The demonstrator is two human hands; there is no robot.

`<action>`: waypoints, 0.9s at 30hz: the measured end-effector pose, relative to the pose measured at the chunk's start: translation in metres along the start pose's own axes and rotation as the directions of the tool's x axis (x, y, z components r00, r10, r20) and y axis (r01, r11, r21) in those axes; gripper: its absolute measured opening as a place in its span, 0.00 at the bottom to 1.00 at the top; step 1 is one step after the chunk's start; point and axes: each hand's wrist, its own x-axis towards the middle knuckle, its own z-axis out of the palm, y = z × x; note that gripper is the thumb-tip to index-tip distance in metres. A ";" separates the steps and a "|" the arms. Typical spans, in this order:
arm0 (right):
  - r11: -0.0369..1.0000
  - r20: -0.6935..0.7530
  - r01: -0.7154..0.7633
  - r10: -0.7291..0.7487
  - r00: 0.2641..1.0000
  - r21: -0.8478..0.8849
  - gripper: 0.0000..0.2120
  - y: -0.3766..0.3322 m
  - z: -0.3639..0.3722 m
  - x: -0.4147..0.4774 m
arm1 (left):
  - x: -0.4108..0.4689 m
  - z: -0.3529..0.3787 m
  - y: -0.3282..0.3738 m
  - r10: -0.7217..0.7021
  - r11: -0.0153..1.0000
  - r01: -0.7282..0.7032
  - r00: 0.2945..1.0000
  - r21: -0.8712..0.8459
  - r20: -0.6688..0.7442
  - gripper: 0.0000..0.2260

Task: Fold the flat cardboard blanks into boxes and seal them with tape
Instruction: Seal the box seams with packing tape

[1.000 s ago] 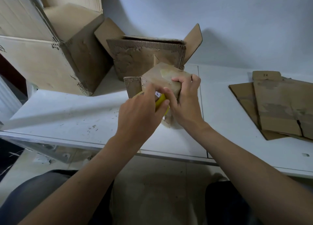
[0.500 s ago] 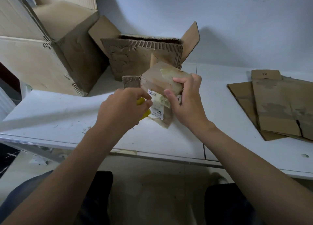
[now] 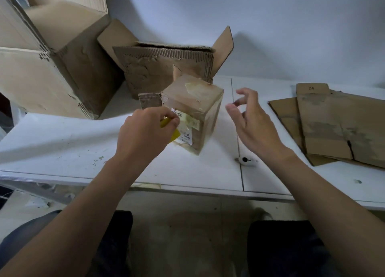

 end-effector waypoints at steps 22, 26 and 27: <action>0.918 -0.121 0.309 -0.287 0.950 0.247 0.13 -0.049 -0.008 -0.032 | -0.006 0.007 0.001 -0.079 0.997 0.077 0.993 -0.027 -0.087 0.09; 0.919 -0.027 0.363 -0.363 0.931 0.151 0.11 -0.059 0.011 -0.024 | -0.004 0.005 -0.002 -0.086 0.996 0.082 0.993 -0.045 -0.080 0.10; 0.923 -0.015 0.367 -0.368 0.930 0.117 0.12 -0.059 0.015 -0.021 | -0.003 0.005 -0.002 -0.084 0.996 0.081 0.993 -0.039 -0.082 0.10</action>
